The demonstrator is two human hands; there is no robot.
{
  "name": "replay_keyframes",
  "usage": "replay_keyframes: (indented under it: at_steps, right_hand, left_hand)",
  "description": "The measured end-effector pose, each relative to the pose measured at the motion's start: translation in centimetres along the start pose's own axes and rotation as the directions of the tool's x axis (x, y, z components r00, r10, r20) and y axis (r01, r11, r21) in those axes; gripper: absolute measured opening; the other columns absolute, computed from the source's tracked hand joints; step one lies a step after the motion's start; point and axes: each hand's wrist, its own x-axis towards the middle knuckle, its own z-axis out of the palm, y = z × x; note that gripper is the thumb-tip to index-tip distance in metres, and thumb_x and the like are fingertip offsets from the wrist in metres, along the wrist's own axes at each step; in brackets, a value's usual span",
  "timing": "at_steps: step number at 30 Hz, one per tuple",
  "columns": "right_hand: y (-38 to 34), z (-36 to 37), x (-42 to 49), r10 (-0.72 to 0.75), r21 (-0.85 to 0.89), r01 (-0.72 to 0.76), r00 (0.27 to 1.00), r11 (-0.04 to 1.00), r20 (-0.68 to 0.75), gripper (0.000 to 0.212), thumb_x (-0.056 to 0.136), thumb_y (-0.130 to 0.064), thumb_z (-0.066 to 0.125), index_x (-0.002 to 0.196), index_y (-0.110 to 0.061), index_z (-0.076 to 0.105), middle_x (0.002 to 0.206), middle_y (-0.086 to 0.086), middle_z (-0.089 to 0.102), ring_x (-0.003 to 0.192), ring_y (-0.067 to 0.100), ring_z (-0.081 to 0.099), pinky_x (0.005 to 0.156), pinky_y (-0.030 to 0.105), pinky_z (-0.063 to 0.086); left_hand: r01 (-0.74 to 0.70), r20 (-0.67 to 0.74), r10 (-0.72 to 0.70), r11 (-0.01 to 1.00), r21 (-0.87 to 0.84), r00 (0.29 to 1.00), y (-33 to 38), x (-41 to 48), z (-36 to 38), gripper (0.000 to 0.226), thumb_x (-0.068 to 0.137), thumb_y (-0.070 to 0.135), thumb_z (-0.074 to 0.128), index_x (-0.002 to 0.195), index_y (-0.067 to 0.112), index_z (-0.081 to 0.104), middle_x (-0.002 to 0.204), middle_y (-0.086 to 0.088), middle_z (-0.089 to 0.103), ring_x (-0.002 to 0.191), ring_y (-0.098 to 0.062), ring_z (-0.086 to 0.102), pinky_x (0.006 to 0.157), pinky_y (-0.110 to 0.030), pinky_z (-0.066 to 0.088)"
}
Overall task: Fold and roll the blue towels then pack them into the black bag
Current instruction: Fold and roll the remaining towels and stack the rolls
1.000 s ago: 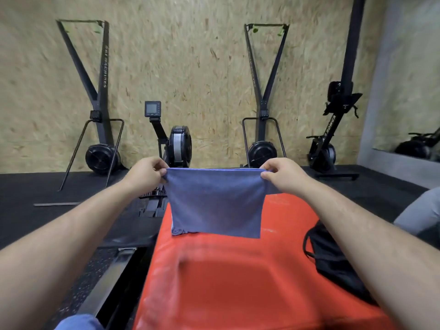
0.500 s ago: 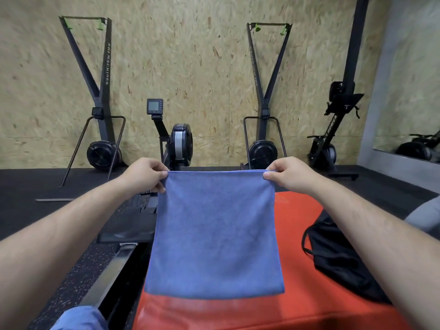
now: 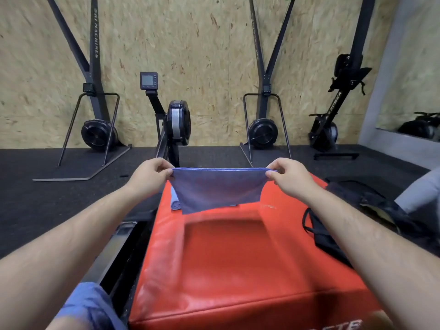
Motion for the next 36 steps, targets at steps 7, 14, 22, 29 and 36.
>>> replay_keyframes:
  at_steps: [7,14,22,29,36]
  right_hand:
    - [6.8,4.0,-8.6,0.000,-0.149,0.030,0.981,0.988,0.196,0.007,0.090,-0.020,0.068,0.085,-0.025,0.067,0.087,-0.011,0.068,0.087,0.011,0.060,0.081,0.029,0.044]
    - [10.0,5.4,-12.0,0.061,-0.164,0.006,0.913,0.986,0.402,0.007,0.088,-0.018,0.071,0.081,-0.019,0.068,0.078,0.002,0.070,0.071,0.014,0.058,0.078,0.038,0.050]
    - [10.5,7.0,-7.0,0.090,-0.202,-0.022,0.938,0.979,0.335,0.004,0.090,-0.020,0.067,0.086,-0.020,0.069,0.079,-0.003,0.068,0.073,0.015,0.058,0.068,0.030,0.043]
    - [12.4,10.7,-2.0,0.168,-0.261,-0.074,0.919,0.963,0.358,0.006,0.090,-0.017,0.063,0.089,-0.015,0.069,0.089,0.004,0.071,0.083,0.021,0.062,0.072,0.031,0.045]
    - [14.9,14.2,-0.1,0.207,-0.293,-0.102,0.911,0.951,0.357,0.006,0.090,-0.017,0.062,0.086,-0.021,0.064,0.091,0.004,0.068,0.086,0.022,0.060,0.071,0.028,0.041]
  left_hand:
    - [-0.011,0.212,-0.020,0.989,0.146,0.977,-7.7,-7.5,4.7,0.015,0.090,0.012,0.068,0.080,0.023,0.069,0.074,0.008,0.067,0.068,-0.010,0.058,0.066,-0.022,0.044]
    - [0.051,0.403,-0.125,0.981,0.188,0.907,-10.6,-10.8,6.5,0.010,0.090,0.012,0.068,0.083,0.018,0.070,0.084,0.000,0.073,0.076,-0.011,0.062,0.082,-0.033,0.050]
    - [0.122,0.285,-0.165,0.979,0.161,0.944,-10.4,-6.3,8.5,0.010,0.089,0.015,0.065,0.081,0.018,0.070,0.080,0.002,0.072,0.073,-0.012,0.062,0.074,-0.029,0.047]
    - [0.183,0.253,-0.243,0.954,0.237,0.936,-11.6,-1.5,12.2,0.013,0.085,0.013,0.057,0.079,0.015,0.069,0.075,0.000,0.070,0.069,-0.017,0.062,0.067,-0.029,0.049]
    - [0.201,0.242,-0.274,0.937,0.286,0.931,-13.2,1.3,15.6,0.014,0.083,0.012,0.057,0.074,0.015,0.066,0.074,0.001,0.068,0.069,-0.018,0.060,0.062,-0.028,0.046]
